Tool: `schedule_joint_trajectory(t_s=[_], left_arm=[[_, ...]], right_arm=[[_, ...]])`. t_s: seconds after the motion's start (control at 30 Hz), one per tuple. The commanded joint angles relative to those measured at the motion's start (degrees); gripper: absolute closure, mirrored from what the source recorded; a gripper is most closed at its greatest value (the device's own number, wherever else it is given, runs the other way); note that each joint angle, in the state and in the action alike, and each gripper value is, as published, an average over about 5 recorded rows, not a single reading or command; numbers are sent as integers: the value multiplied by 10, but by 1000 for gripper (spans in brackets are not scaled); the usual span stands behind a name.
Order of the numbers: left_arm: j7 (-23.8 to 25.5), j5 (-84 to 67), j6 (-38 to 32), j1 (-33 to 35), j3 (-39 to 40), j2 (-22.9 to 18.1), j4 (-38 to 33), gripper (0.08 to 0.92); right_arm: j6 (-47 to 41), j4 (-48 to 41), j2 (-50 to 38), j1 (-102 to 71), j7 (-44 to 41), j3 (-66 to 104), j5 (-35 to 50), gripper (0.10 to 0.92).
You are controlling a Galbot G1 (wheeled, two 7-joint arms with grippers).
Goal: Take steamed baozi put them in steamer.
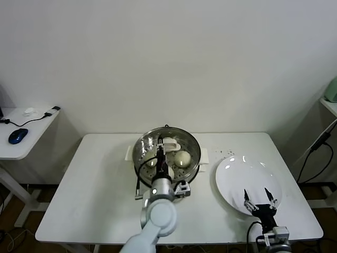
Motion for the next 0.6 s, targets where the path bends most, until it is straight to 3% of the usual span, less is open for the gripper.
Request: schedule_joint_trajectory(t_s=[0.03, 0.13, 0.23, 0.4, 0.6], left_arm=[[24, -48, -1, 16, 7, 34, -78, 476], [23, -87, -8, 38, 8, 57, -124, 389], [-9, -149, -35, 65, -5, 77, -166, 303], [-123, -353, -158, 134, -81, 98, -207, 191], [-259, -681, -311, 205, -241, 70, -241, 177]], right_arm=[[-8, 8, -1, 1, 10, -5, 16, 203], [7, 10, -4, 2, 14, -12, 27, 203], [29, 13, -10, 3, 18, -19, 32, 203], [40, 22, -8, 5, 25, -19, 38, 203], [57, 36, -9, -1, 14, -23, 39, 203]])
